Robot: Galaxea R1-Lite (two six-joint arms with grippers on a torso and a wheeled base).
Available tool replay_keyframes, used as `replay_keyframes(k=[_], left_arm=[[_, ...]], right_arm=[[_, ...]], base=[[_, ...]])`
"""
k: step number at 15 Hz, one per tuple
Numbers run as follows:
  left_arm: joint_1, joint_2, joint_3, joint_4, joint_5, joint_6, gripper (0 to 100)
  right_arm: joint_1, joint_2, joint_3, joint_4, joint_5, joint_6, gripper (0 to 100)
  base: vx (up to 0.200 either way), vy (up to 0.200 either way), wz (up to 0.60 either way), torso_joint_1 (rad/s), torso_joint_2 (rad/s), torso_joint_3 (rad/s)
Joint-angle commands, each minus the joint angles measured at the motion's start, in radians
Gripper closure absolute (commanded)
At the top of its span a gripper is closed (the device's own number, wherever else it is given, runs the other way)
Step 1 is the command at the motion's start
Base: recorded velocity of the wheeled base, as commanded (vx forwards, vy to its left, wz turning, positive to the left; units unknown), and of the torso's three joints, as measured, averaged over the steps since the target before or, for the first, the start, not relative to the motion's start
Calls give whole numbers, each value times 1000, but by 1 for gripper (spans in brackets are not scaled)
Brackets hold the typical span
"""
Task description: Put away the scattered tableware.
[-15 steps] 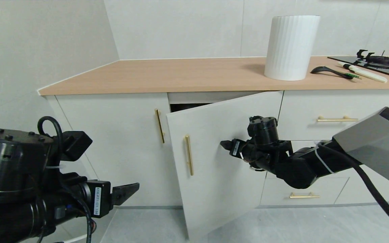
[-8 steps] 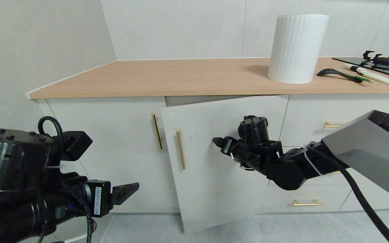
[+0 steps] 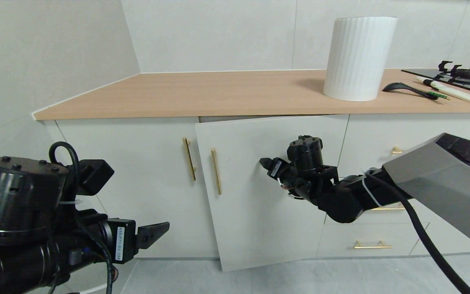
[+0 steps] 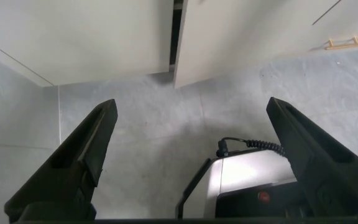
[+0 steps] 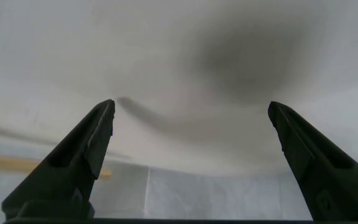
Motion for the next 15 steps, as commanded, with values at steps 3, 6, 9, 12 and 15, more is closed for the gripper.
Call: replay_keyframes(k=[3, 6, 9, 12, 15], left_arm=[[0, 2, 0, -1, 1, -1, 0], [0, 2, -1, -1, 1, -1, 0], [0, 4, 0, -1, 1, -2, 0], [0, 4, 0, -1, 1, -2, 0], [0, 4, 0, -1, 1, -2, 0]], right_arm=[[-5, 44, -62, 0, -58, 4, 0], [-19, 55, -78, 0, -64, 4, 0], [-33, 74, -101, 1, -82, 4, 0], [-53, 123, -157, 3, -141, 2, 0], [-63, 138, -178, 6, -154, 2, 0]], base=[[0, 0, 0, 0, 0, 0], [0, 0, 0, 0, 0, 0], [0, 0, 0, 0, 0, 0], [0, 0, 0, 0, 0, 0], [0, 0, 0, 0, 0, 0]])
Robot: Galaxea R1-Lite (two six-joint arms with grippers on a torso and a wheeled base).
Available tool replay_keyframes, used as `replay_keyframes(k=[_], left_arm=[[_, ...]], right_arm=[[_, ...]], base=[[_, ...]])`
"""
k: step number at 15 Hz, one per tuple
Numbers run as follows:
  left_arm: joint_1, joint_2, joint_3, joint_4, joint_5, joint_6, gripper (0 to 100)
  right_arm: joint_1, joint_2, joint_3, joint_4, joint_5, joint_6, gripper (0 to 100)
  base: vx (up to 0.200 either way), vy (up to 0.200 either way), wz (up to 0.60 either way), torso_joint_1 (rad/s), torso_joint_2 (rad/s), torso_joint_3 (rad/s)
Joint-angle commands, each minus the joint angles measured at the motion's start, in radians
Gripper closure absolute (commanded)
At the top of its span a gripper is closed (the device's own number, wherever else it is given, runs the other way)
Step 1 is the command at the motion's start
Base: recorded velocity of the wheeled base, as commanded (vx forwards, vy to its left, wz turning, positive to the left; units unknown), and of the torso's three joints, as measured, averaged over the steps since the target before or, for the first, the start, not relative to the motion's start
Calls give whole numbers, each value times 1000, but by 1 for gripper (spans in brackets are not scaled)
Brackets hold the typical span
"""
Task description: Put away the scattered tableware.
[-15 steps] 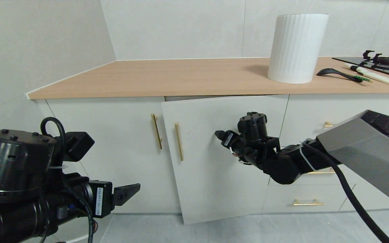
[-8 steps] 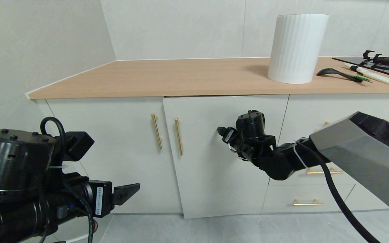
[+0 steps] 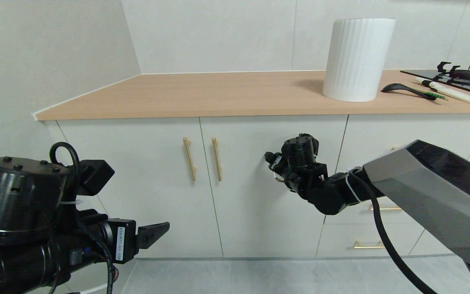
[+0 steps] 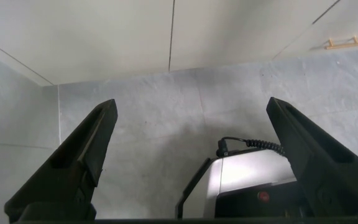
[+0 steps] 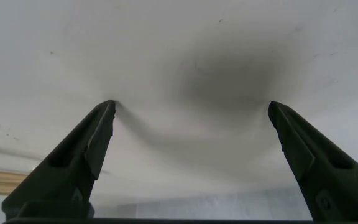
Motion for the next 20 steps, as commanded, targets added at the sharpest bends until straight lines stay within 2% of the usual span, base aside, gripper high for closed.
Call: replay_keyframes(k=[1, 3, 4, 5, 7, 8, 9, 12, 14, 15, 17, 19, 20], left_arm=[[0, 2, 0, -1, 1, -1, 0], [0, 2, 0, -1, 1, -1, 0], [0, 0, 0, -1, 1, -1, 0], [0, 0, 0, -1, 1, -1, 0], [0, 0, 0, -1, -1, -1, 0], [0, 0, 0, -1, 1, -1, 0], [0, 0, 0, -1, 1, -1, 0], [0, -2, 0, -1, -1, -2, 0], [1, -15, 3, -1, 1, -2, 0], [3, -51, 12, -1, 4, 1, 0], [3, -147, 50, -1, 4, 7, 0], [4, -222, 99, -4, 4, 39, 0], [6, -284, 135, -11, 4, 56, 0]], right_arm=[[-4, 6, -4, -2, -4, 1, 0], [3, -34, 36, -2, 8, 3, 0], [16, -96, 117, -7, 62, 1, 0], [27, -166, 206, -8, 147, 3, 0], [27, -326, 406, -8, 401, -8, 0], [22, -372, 450, -8, 483, -17, 0], [18, -389, 463, -8, 496, -36, 0], [16, -422, 492, -8, 420, -97, 0], [16, -508, 555, -10, 313, -230, 0], [16, -605, 624, -11, 249, -292, 0], [7, -804, 728, -10, 220, -339, 0], [-33, -973, 829, -8, 197, -410, 0], [-39, -1077, 897, -10, 147, -467, 0]], base=[[0, 0, 0, 0, 0, 0], [0, 0, 0, 0, 0, 0], [0, 0, 0, 0, 0, 0], [0, 0, 0, 0, 0, 0], [0, 0, 0, 0, 0, 0], [0, 0, 0, 0, 0, 0], [0, 0, 0, 0, 0, 0], [0, 0, 0, 0, 0, 0], [0, 0, 0, 0, 0, 0], [0, 0, 0, 0, 0, 0], [0, 0, 0, 0, 0, 0], [0, 0, 0, 0, 0, 0], [0, 0, 0, 0, 0, 0]])
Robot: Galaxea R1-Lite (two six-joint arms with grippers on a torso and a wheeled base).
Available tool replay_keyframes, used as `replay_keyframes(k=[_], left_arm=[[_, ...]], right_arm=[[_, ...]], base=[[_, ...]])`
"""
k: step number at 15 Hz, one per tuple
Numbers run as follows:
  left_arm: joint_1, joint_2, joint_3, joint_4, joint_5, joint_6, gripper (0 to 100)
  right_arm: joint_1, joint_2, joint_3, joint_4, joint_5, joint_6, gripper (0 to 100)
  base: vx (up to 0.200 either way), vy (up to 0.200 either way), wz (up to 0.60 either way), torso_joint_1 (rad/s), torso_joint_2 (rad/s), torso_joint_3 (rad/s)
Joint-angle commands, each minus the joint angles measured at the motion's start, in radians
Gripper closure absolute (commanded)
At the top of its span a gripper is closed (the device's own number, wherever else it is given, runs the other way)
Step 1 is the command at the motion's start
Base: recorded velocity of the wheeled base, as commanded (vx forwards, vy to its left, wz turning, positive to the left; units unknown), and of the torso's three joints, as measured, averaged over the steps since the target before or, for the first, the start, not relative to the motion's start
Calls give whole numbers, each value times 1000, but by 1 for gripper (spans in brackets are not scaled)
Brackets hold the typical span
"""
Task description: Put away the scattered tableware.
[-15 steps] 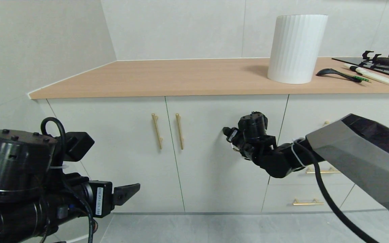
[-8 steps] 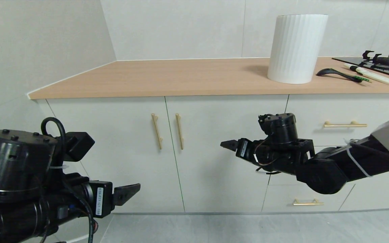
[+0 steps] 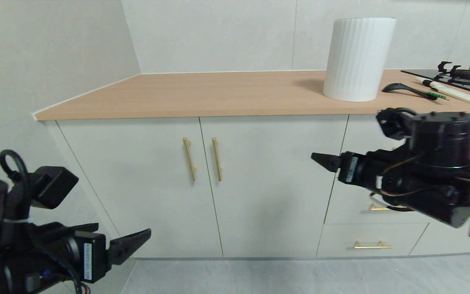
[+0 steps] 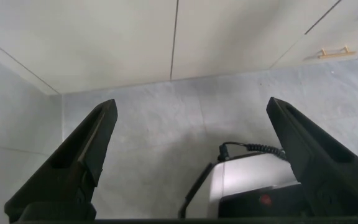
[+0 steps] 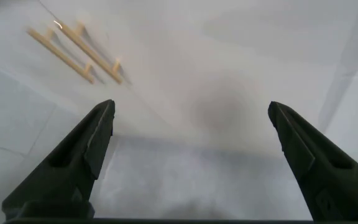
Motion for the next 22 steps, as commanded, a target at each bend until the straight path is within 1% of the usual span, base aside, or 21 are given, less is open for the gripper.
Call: replay_keyframes(k=[1, 3, 4, 5, 7, 8, 9, 10, 11, 12, 14, 16, 17, 18, 19, 20, 21, 22], left_arm=[[14, -175, 72, -11, 1, 34, 0], [63, -340, 104, -8, 1, 78, 0], [96, -435, 132, -9, 0, 109, 0], [126, -524, 147, -4, 0, 157, 0], [181, -668, 175, -1, -2, 238, 0], [202, -766, 192, 6, -5, 290, 0], [219, -812, 198, 17, -5, 307, 0], [254, -870, 203, 39, -7, 311, 0], [271, -919, 204, 66, -8, 313, 0], [282, -961, 204, 95, -16, 313, 0], [330, -1056, 206, 152, -39, 313, 0], [359, -1056, 206, 155, -19, 305, 0], [376, -1056, 203, 155, 10, 307, 0], [406, -1062, 200, 155, 10, 310, 0], [454, -1100, 201, 161, -8, 330, 0], [477, -1151, 216, 172, -46, 361, 0], [480, -1151, 224, 173, -54, 362, 0], [480, -1151, 249, 175, -59, 359, 0]], right_arm=[[-46, -371, 204, 0, -96, -133, 0], [-90, -616, 296, 12, -105, -231, 0], [-115, -730, 327, 29, -105, -279, 0], [-153, -825, 344, 54, -105, -329, 0], [-267, -981, 362, 132, -98, -406, 0], [-317, -1086, 359, 189, -87, -420, 0], [-342, -1149, 358, 215, -88, -430, 0], [-382, -1236, 359, 253, -88, -464, 0], [-405, -1305, 361, 304, -87, -489, 0], [-417, -1370, 358, 359, -85, -515, 0], [-423, -1492, 364, 462, -93, -575, 0], [-448, -1488, 362, 446, -102, -570, 0], [-494, -1495, 366, 429, -113, -567, 0], [-531, -1521, 370, 437, -104, -567, 0], [-564, -1560, 387, 460, -98, -567, 0], [-569, -1586, 401, 480, -99, -567, 0], [-569, -1587, 412, 480, -101, -564, 0], [-569, -1587, 484, 480, -93, -521, 0]], base=[[0, 0, 0, 0, 0, 0], [0, 0, 0, 0, 0, 0], [0, 0, 0, 0, 0, 0], [0, 0, 0, 0, 0, 0], [0, 0, 0, 0, 0, 0], [0, 0, 0, 0, 0, 0], [0, 0, 0, 0, 0, 0], [0, 0, 0, 0, 0, 0], [0, 0, 0, 0, 0, 0], [0, 0, 0, 0, 0, 0], [0, 0, 0, 0, 0, 0], [0, 0, 0, 0, 0, 0], [0, 0, 0, 0, 0, 0], [0, 0, 0, 0, 0, 0], [0, 0, 0, 0, 0, 0], [0, 0, 0, 0, 0, 0], [0, 0, 0, 0, 0, 0], [0, 0, 0, 0, 0, 0]])
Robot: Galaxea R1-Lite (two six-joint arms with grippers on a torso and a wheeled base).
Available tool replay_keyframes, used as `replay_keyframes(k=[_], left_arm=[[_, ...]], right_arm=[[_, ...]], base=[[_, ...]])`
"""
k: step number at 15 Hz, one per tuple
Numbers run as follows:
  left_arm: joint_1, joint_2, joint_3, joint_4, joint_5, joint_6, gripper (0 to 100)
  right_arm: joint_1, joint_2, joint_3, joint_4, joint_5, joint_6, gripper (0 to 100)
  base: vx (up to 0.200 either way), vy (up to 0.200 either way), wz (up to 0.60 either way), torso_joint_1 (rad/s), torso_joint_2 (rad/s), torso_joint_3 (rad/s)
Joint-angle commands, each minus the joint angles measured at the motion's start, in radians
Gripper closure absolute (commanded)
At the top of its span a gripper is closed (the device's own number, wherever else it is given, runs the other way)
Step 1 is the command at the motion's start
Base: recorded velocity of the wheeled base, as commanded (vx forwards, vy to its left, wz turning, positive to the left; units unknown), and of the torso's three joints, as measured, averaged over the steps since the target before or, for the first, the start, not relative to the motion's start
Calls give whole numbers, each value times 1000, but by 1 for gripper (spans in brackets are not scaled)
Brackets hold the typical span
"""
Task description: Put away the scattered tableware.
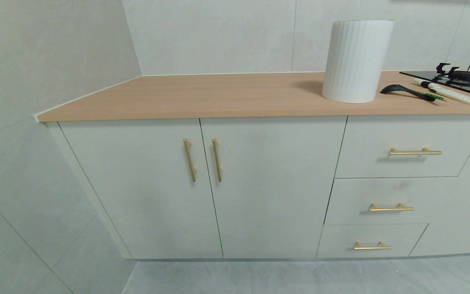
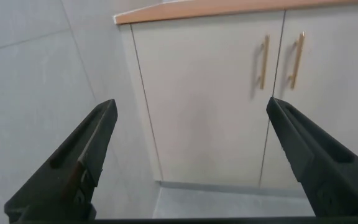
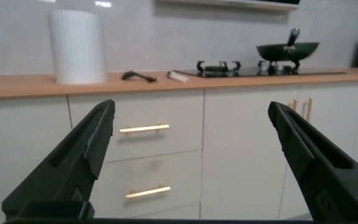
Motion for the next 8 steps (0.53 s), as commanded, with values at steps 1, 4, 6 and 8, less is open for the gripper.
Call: replay_keyframes(k=[1, 4, 6, 8], left_arm=[[14, -33, 65, 0, -10, -5, 0], [14, -33, 211, -43, -87, -6, 0], [14, -33, 292, -132, -118, -8, 0], [14, -33, 340, -182, -138, -8, 0]], right_arm=[[-8, -26, 180, -1, 42, 65, 0], [-7, -26, 378, -38, 134, 75, 0], [-8, -26, 376, 2, 151, 77, 0], [-7, -26, 376, 51, 172, 80, 0]], base=[[0, 0, 0, 0, 0, 0], [0, 0, 0, 0, 0, 0], [0, 0, 0, 0, 0, 0], [0, 0, 0, 0, 0, 0]])
